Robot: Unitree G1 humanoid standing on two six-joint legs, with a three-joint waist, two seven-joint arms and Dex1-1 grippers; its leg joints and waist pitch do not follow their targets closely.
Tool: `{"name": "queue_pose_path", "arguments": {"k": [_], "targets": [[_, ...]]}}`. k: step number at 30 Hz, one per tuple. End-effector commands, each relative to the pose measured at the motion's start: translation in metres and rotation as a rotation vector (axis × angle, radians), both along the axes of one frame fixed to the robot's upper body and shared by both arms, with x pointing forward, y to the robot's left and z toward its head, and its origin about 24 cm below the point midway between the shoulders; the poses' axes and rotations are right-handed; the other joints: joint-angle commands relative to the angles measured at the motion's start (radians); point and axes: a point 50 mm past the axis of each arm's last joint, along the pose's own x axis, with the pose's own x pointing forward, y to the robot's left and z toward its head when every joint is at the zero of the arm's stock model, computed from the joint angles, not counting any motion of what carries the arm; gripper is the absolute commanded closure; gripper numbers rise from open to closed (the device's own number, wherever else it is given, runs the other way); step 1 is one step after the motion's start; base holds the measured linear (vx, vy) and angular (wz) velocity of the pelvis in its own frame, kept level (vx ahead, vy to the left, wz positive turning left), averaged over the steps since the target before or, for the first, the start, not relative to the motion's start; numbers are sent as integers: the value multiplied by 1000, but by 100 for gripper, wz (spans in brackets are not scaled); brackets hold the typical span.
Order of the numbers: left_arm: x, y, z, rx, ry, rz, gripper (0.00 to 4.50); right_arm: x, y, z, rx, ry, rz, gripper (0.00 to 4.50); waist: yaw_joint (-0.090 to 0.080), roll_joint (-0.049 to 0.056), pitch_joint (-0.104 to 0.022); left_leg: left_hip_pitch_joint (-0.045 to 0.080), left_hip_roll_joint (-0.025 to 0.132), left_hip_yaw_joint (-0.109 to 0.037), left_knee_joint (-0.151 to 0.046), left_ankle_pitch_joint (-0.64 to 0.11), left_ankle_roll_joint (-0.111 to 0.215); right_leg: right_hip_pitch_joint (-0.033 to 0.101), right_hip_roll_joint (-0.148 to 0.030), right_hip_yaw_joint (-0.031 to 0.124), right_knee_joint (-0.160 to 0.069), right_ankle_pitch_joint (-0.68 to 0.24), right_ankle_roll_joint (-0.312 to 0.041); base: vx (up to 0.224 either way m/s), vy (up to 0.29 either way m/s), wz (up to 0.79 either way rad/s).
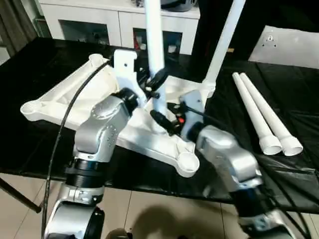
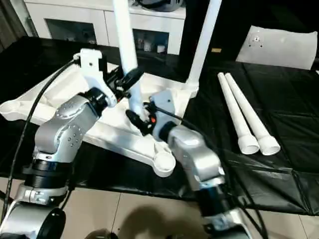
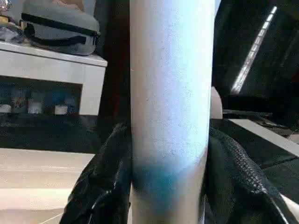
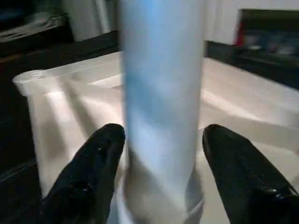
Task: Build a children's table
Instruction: Pick table leg
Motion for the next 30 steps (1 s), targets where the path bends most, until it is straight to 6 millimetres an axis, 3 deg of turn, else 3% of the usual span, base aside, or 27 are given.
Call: {"name": "queue_pose_path", "arguments": {"k": [1,9,22,25,27,29,30], "targets": [[-2,-5,7,16,-25,-4,267,4,0,2,3,-6,-24,189,-8,-2,-76,13,48,-14,-74,-198,-38,51,-60,59,-66,-242,-127,0,0,0],[-6,-8,7,32,-20,-19,267,5,5,5,79,-3,16,255,-16,-4,-76,9,49,-16,-75,-190,-26,54,-60,59,-63,-215,-132,0,0,0],[-6,-6,5,61,-5,10,267,8,-1,6,97,-14,38,259,-21,-6,-76,10,49,-14,-72,-177,-14,54,-60,59,-62,-219,-143,0,0,0],[-7,-4,5,55,-2,-9,197,6,-2,9,110,-37,68,259,-21,-7,-76,9,48,-14,-71,-180,-12,55,-61,58,-63,-220,-145,0,0,0],[-7,-2,5,17,14,-25,195,3,-3,10,131,-49,116,259,-20,-1,-76,10,48,-14,-71,-186,-11,55,-61,58,-62,-226,-148,0,0,0],[-6,0,5,13,7,-15,185,1,-3,11,141,-53,148,259,-20,-4,-76,9,48,-14,-71,-191,-6,56,-60,58,-64,-220,-150,0,0,0],[-6,1,5,16,8,-31,156,-1,-4,10,143,-52,173,259,-19,-3,-76,10,49,-15,-72,-187,-4,56,-59,58,-64,-218,-152,0,0,0]]}}
